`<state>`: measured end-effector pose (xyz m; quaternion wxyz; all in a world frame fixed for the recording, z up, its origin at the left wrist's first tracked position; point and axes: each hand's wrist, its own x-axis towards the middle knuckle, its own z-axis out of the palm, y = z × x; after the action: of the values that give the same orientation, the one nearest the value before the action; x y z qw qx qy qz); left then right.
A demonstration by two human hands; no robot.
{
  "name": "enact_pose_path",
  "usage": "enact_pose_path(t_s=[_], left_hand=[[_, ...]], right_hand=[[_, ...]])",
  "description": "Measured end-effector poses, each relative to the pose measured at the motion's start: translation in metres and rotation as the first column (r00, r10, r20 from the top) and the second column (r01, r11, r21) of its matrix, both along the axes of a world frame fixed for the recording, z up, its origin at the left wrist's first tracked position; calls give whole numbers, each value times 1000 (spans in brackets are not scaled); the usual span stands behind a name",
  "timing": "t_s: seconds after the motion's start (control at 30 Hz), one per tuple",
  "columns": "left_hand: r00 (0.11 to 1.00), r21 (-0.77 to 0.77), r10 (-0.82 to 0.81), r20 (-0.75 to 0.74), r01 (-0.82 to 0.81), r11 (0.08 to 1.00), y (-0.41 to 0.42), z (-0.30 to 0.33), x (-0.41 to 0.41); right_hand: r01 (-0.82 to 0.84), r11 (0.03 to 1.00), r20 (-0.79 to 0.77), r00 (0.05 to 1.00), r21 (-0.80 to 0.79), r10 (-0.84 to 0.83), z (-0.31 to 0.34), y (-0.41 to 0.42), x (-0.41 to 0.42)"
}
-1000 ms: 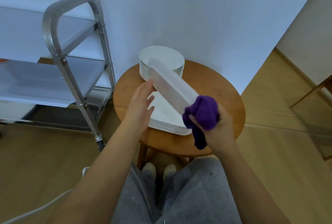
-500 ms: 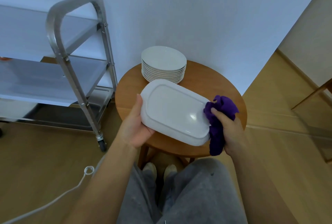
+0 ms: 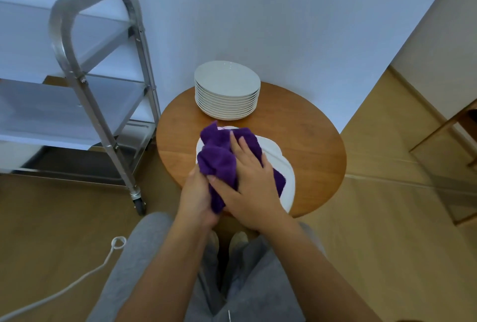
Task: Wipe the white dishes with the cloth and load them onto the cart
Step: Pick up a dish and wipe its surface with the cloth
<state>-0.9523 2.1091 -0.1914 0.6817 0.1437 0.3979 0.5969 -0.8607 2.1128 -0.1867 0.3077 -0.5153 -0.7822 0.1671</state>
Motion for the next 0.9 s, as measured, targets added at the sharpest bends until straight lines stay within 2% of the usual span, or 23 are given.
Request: enact_pose_path(t_s=[0.1,0.17,0.3,0.4,0.5,0.6,0.7,0.83,0.87,0.9], left_hand=[[1000,-8,-10,-1,10,1000,3,10,-11],[999,81,9,-33,-6,997,6,16,-20],[997,198,-36,-66,48,979,5,19,-22],[995,225,-54,-86,72,972,1,19,-15],[977,286,-50,-205,109,952,-2,23,-3],[939,317,-39,-340,153,936,-3,30,6],[808,354,-18,-589,277,893,-8,36,12],[587,404,11,-810,544,735,-21,38,28],[495,368,30,-868,602,709,-19,41,27],[361,300,55,-931,668,681,-15,45,24]], right_hand=[[1,1000,-32,999,19,-1,-18,-7,23],[55,998,-62,997,40,-52,-29,-6,45],[134,987,-269,951,-92,-154,-35,-1,67],[220,960,-423,864,-171,-273,-30,4,63],[357,894,-524,725,-270,-447,-17,11,52],[332,858,-578,637,-391,-510,3,15,45],[186,824,-648,535,-535,-542,26,12,43],[-124,810,-797,313,-574,-517,44,0,47],[-171,800,-807,277,-575,-521,44,-1,51],[-226,786,-815,234,-576,-530,45,-4,54]])
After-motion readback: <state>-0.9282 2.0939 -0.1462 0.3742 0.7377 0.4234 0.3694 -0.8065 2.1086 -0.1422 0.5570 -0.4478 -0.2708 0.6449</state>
